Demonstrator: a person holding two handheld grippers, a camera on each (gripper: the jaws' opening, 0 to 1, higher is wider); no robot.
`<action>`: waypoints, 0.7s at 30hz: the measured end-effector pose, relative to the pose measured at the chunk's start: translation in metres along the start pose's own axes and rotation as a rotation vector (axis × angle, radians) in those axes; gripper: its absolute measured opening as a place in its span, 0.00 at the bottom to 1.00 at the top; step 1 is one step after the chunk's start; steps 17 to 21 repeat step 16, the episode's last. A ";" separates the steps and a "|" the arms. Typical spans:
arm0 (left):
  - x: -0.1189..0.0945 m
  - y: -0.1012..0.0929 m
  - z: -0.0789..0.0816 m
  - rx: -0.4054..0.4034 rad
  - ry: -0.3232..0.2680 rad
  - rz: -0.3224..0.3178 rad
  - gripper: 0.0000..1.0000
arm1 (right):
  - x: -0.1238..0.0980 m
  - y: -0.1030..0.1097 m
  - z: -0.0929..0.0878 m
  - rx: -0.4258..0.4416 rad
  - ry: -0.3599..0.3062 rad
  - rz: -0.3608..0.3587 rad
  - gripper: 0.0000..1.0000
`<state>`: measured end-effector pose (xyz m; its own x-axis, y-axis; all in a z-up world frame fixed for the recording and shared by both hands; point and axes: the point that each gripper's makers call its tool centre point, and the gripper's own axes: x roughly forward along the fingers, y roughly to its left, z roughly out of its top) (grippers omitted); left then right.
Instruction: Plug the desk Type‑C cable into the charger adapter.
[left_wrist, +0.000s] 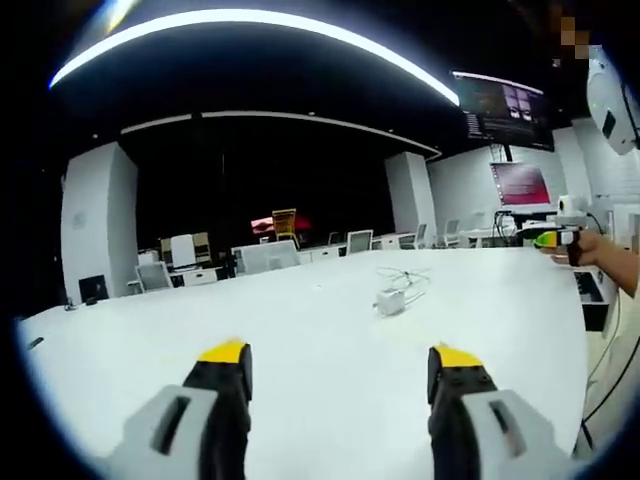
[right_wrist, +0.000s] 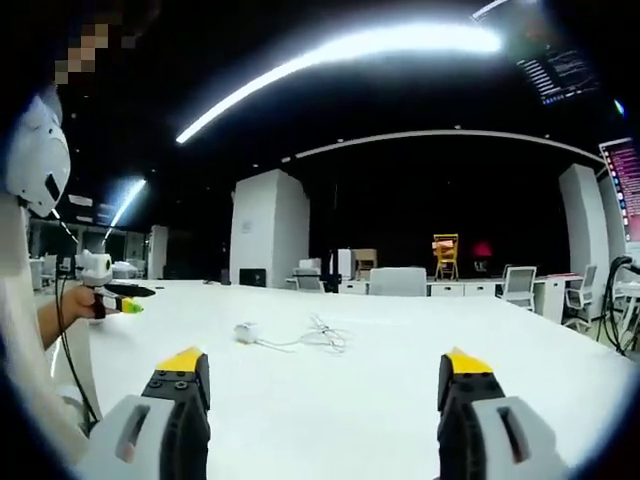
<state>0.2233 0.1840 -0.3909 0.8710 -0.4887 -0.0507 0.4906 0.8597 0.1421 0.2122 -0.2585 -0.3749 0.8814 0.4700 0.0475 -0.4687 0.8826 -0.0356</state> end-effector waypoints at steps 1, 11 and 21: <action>0.001 -0.002 0.000 -0.003 0.001 -0.008 0.72 | 0.001 0.000 0.000 -0.001 0.002 0.003 0.94; 0.004 -0.008 0.002 -0.023 0.000 -0.047 0.72 | 0.006 0.004 0.001 -0.002 -0.002 0.054 0.94; 0.003 -0.005 0.006 -0.022 -0.006 -0.039 0.71 | 0.007 0.005 0.002 -0.002 -0.003 0.062 0.94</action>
